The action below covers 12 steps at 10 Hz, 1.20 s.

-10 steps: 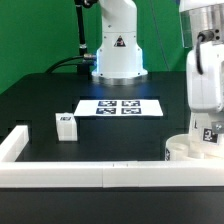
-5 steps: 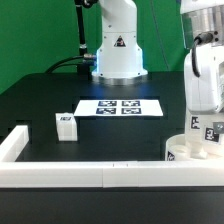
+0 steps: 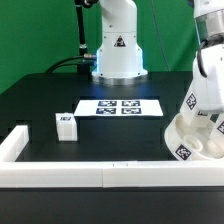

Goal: Assemble stool

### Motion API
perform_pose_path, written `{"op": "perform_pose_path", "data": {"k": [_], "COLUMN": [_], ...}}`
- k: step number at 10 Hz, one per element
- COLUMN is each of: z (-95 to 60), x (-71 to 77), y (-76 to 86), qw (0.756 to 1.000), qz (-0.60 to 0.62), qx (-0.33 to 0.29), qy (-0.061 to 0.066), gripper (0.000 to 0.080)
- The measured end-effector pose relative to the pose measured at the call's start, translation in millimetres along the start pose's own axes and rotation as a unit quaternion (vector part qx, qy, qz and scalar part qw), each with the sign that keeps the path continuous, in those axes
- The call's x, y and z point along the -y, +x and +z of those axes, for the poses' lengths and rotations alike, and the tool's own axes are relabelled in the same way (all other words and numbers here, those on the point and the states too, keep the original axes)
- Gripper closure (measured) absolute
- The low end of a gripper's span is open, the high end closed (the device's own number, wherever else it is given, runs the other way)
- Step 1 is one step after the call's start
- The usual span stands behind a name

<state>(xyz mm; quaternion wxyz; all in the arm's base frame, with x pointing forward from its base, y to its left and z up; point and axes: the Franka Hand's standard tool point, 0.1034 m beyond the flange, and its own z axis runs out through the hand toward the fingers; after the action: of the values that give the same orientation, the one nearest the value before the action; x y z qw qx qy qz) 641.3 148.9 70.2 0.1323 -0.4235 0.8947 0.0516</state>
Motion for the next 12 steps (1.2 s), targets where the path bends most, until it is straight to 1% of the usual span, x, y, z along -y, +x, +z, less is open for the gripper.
{"op": "perform_pose_path", "data": {"k": [3,4,5,6,7,8,9,10,11,12], "z": [0.1,0.1,0.1,0.1,-0.4,-6.7,-15.4,-22.2,-26.1,-29.0], "x": [-0.2,-0.2,-0.1,-0.1,0.1,1.4,5.0,9.5,10.3,10.2], "y": [0.0,0.0,0.0,0.0,0.0,-0.6,-2.6,-3.7,-4.6,-7.8], "qw": [1.000,1.000,1.000,1.000,0.999,0.997,0.992,0.978,0.960,0.952], "qz": [-0.028,-0.030,-0.031,-0.031,-0.037,-0.075,-0.124,-0.209,-0.280,-0.305], "qx": [0.000,-0.001,-0.001,-0.001,0.000,0.003,0.007,0.011,0.011,0.009], "qy": [0.000,0.000,0.000,0.000,0.000,0.000,0.002,0.006,0.005,0.012], "gripper": [0.0451,0.0246,0.0246,0.0170,0.0156,0.0156,0.0151,0.0151,0.0150,0.0150]}}
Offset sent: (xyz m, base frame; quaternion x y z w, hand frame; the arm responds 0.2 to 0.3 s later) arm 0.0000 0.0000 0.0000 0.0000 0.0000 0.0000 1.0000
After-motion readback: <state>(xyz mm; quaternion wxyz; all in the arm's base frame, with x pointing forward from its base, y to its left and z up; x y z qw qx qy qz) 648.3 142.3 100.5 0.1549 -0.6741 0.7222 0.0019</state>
